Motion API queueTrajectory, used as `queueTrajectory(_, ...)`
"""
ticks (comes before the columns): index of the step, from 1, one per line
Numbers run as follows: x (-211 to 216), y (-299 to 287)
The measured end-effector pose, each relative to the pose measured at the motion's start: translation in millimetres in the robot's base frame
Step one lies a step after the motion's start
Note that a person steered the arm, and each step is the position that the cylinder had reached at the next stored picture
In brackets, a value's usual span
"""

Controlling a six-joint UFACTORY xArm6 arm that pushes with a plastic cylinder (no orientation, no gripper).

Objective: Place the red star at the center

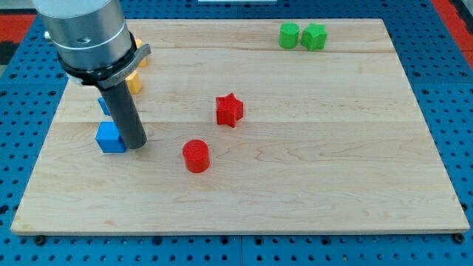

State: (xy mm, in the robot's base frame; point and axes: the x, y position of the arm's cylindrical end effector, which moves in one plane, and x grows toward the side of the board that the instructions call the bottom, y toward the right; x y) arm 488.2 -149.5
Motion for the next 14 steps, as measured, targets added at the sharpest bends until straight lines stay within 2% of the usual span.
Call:
queueTrajectory(1,2,24)
queueTrajectory(3,-11,106)
queueTrajectory(5,-26,143)
queueTrajectory(7,-26,159)
queueTrajectory(11,-29,147)
queueTrajectory(14,-97,124)
